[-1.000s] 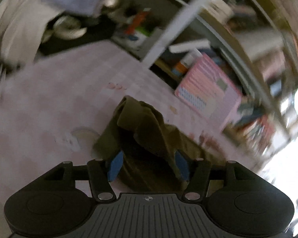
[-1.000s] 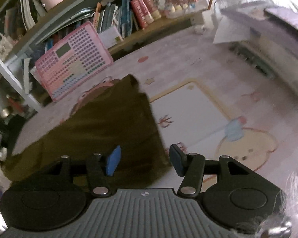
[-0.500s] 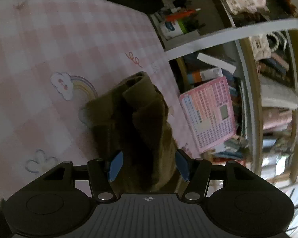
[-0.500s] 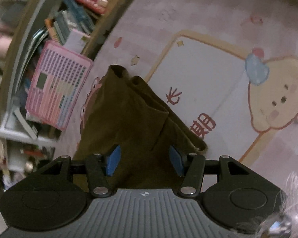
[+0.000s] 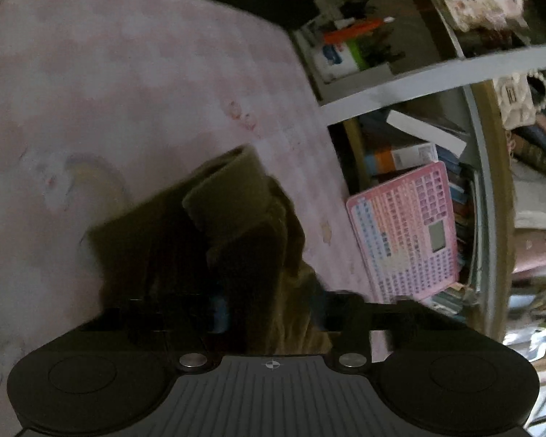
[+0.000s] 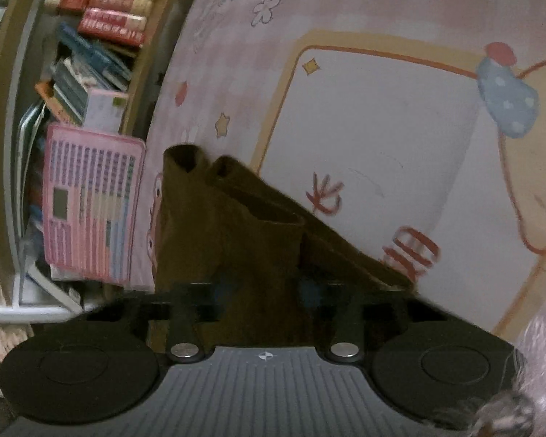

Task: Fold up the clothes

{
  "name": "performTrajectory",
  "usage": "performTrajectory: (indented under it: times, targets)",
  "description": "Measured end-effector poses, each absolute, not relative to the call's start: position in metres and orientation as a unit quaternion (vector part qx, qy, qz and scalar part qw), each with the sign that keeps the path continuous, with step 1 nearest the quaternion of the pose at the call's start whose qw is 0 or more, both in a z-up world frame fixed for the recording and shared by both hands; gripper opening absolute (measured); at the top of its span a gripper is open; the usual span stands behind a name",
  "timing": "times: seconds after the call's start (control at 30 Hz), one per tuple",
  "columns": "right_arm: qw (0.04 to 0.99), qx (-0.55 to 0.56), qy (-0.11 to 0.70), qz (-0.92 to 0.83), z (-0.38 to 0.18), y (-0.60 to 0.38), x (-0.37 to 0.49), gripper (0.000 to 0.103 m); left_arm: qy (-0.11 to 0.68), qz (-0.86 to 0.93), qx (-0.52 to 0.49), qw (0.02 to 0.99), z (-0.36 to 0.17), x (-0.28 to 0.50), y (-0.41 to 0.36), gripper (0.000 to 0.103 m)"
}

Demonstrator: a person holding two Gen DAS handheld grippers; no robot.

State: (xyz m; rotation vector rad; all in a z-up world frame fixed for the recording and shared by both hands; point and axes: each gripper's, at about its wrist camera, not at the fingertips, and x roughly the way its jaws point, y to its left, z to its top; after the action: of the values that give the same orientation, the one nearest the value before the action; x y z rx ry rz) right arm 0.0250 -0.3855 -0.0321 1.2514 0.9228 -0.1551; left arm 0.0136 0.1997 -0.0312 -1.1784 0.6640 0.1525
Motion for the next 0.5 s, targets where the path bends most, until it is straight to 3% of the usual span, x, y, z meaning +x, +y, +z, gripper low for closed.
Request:
performTrajectory:
  times: [0.1, 0.27, 0.37, 0.5]
  targets:
    - [0.734, 0.548, 0.397, -0.056, -0.015, -0.385, 0.044, 0.003, 0.287, 0.043, -0.533, 0.795, -0.009, 0.029, 0.202, 0.003]
    - [0.824, 0.492, 0.279, 0.029, 0.081, -0.384, 0.035, 0.003, 0.211, -0.053, -0.513, 0.830, 0.048, 0.007, 0.205, 0.003]
    - [0.848, 0.456, 0.267, 0.028, 0.098, -0.387, 0.000, 0.003, 0.246, -0.043, -0.525, 0.814, 0.019, -0.017, 0.211, 0.003]
    - [0.810, 0.469, 0.351, -0.032, 0.033, -0.387, -0.025, 0.003, 0.341, 0.025, -0.542, 0.768, -0.051, -0.042, 0.211, 0.003]
